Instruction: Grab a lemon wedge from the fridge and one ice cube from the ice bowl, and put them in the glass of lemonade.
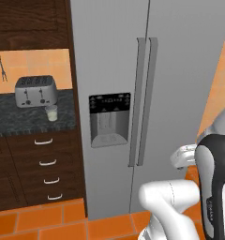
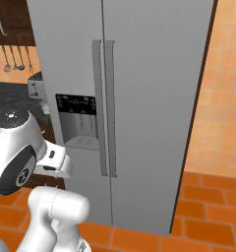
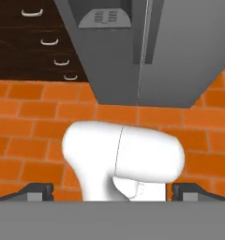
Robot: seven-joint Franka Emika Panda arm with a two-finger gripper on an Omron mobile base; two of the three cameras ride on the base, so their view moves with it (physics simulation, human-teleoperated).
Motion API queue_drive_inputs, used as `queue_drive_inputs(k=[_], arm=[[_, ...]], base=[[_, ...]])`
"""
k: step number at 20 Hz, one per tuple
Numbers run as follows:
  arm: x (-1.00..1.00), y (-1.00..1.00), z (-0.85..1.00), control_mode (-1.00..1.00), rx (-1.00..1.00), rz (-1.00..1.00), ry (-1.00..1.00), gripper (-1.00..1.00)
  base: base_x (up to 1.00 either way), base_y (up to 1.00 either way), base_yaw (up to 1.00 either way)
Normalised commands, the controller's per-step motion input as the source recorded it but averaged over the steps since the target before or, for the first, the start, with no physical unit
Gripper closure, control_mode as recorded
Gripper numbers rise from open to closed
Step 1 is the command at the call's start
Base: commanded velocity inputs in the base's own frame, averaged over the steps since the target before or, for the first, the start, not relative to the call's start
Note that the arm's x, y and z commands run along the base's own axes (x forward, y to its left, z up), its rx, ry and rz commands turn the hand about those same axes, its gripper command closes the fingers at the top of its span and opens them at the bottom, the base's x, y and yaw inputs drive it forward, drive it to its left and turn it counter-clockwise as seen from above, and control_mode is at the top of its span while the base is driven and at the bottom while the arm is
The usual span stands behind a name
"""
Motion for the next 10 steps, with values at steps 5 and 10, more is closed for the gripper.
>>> queue_drive_inputs(k=[5, 10], arm=[[0.77, 0.18, -0.08, -1.00, 0.01, 0.13, -0.15, -1.00], [0.98, 0.12, 0.00, -1.00, 0.01, -0.05, -0.10, -1.00]], base=[[0.00, 0.00, 0.00], [0.00, 0.00, 0.00]])
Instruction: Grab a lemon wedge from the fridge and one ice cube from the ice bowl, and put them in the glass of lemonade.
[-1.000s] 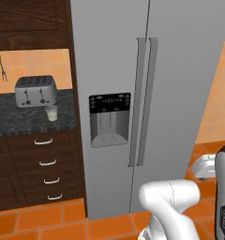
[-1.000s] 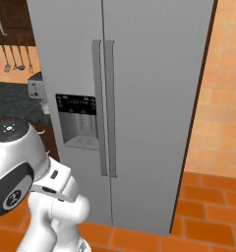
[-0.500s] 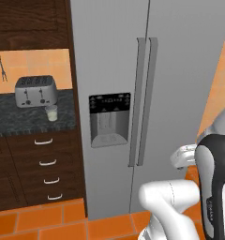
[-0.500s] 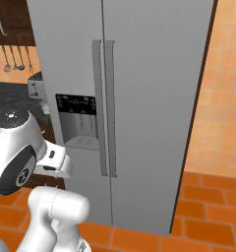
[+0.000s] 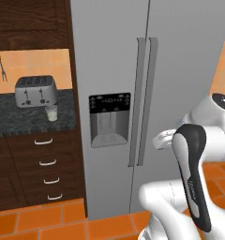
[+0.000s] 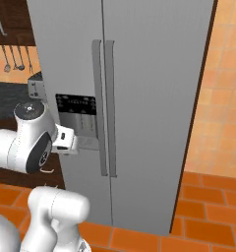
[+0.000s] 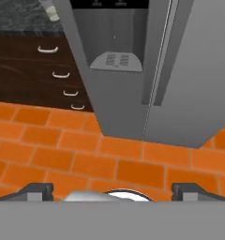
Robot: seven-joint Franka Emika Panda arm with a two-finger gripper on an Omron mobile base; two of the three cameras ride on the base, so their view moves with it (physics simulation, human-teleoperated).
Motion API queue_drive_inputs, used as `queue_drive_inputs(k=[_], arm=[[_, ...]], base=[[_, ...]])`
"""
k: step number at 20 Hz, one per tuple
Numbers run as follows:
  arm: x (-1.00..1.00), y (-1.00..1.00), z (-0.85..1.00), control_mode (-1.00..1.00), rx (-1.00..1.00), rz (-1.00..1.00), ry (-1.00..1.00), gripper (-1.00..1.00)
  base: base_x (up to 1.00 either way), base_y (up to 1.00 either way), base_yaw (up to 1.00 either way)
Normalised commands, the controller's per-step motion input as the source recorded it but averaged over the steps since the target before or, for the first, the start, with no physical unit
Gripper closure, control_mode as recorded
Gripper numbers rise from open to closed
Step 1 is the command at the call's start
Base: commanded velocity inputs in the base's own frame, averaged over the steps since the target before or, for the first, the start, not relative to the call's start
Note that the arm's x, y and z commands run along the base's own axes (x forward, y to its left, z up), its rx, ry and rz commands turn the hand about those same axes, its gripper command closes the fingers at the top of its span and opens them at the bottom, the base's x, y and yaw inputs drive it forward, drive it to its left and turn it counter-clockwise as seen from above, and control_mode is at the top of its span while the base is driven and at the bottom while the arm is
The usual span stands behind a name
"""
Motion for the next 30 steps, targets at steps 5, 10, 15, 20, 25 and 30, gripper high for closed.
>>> queue_drive_inputs(k=[5, 10, 15, 20, 25, 30], arm=[[0.93, -0.13, -0.04, -1.00, -0.01, -0.04, 0.01, -1.00], [0.82, -0.38, 0.07, -1.00, 0.10, -0.26, 0.05, -1.00], [1.00, -0.11, -0.17, -1.00, 0.00, -0.27, 0.08, -1.00], [0.69, 0.00, -0.32, -1.00, 0.00, -0.06, -0.15, -1.00], [0.72, 0.00, -0.19, -1.00, 0.00, 0.00, -0.14, -1.00], [0.67, -0.07, -0.15, -1.00, 0.00, 0.01, -0.07, -1.00]], base=[[0.00, 0.00, 0.00], [0.00, 0.00, 0.00], [0.00, 0.00, 0.00], [0.00, 0.00, 0.00], [0.00, 0.00, 0.00], [0.00, 0.00, 0.00]])
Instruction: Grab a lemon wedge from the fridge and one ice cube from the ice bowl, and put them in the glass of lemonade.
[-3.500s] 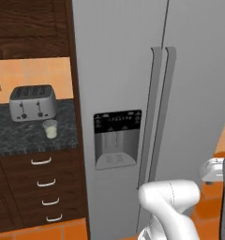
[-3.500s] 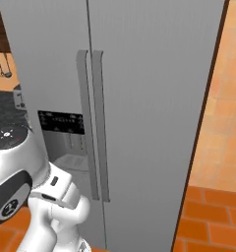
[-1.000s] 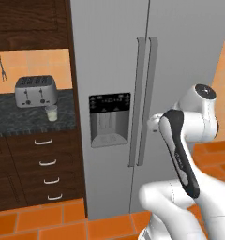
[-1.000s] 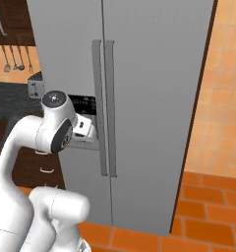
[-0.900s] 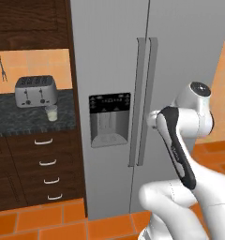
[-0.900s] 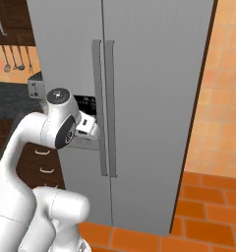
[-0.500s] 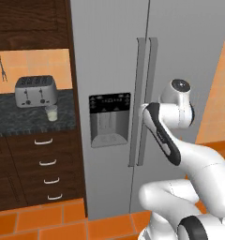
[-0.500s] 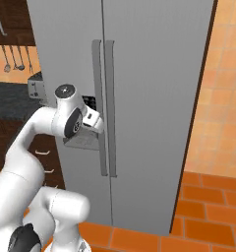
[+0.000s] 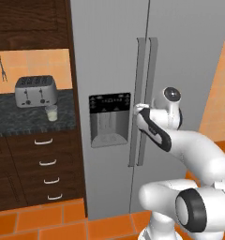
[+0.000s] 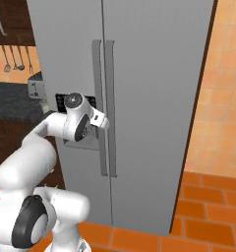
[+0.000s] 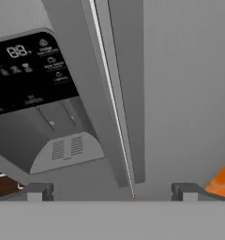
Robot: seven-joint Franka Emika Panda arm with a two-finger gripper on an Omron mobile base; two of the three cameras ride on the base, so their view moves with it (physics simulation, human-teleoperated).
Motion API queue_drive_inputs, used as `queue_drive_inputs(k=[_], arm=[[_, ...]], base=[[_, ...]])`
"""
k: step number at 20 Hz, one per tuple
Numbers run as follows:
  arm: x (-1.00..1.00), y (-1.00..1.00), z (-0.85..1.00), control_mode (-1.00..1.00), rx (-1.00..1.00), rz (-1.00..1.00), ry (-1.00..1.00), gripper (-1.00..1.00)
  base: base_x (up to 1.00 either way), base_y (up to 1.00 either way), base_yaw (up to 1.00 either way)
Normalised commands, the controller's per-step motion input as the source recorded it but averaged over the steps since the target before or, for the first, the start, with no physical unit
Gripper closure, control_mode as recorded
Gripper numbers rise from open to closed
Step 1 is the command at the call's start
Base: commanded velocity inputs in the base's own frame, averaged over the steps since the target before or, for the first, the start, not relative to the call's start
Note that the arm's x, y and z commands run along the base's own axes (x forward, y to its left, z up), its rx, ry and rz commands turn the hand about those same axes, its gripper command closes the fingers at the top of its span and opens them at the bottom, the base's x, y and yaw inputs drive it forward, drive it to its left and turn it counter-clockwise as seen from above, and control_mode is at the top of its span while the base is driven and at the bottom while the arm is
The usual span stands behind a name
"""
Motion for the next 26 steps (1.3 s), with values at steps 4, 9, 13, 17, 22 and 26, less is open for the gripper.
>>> queue_drive_inputs(k=[4, 9, 13, 17, 22, 26], arm=[[0.07, -0.57, 0.00, -1.00, 0.00, 0.06, 0.00, -1.00], [0.42, -0.19, -0.04, -1.00, -0.01, 0.07, 0.00, -1.00], [0.55, 0.00, -0.06, -1.00, -0.03, 0.02, 0.00, -1.00], [0.71, -0.05, -0.06, -1.00, -0.03, 0.01, 0.01, -1.00], [0.44, -0.05, -0.05, -1.00, -0.05, 0.00, 0.05, -1.00], [0.35, 0.00, -0.24, -1.00, -0.04, 0.00, 0.00, -1.00]], base=[[0.00, 0.00, 0.00], [0.00, 0.00, 0.00], [0.00, 0.00, 0.00], [0.00, 0.00, 0.00], [0.00, 0.00, 0.00], [0.00, 0.00, 0.00]])
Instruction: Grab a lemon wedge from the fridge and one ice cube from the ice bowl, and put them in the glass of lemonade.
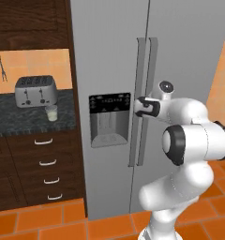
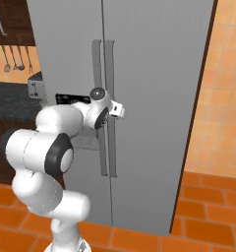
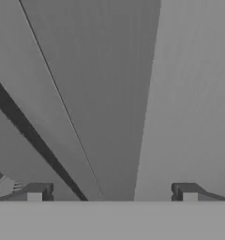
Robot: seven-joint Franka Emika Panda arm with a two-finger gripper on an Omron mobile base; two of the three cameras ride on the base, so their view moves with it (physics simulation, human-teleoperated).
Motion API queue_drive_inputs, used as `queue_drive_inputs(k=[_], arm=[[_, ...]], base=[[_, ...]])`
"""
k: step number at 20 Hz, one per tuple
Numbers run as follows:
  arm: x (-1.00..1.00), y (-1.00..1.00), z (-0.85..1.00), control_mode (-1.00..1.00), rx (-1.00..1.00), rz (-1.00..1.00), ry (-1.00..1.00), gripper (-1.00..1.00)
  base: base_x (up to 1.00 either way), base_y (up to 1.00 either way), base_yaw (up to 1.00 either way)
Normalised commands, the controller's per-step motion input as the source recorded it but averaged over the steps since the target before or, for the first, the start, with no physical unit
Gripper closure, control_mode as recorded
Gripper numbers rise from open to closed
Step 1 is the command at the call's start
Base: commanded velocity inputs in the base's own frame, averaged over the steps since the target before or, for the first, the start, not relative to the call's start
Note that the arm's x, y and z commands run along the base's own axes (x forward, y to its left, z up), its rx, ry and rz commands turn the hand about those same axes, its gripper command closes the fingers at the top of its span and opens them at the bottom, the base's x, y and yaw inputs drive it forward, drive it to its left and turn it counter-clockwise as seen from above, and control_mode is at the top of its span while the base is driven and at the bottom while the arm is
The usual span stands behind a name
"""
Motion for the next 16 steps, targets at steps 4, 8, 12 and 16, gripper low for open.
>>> queue_drive_inputs(k=[4, 8, 12, 16], arm=[[0.44, 0.00, -0.29, -1.00, 0.00, 0.00, 0.00, -1.00], [0.38, 0.00, -0.20, -1.00, 0.00, 0.00, 0.00, -1.00], [0.30, 0.00, -0.14, -1.00, 0.00, 0.00, 0.00, -1.00], [0.26, 0.00, -0.28, -1.00, 0.01, 0.00, -0.06, -1.00]], base=[[0.00, 0.00, 0.00], [0.00, 0.00, 0.00], [0.00, 0.00, 0.00], [0.00, 0.00, 0.00]])
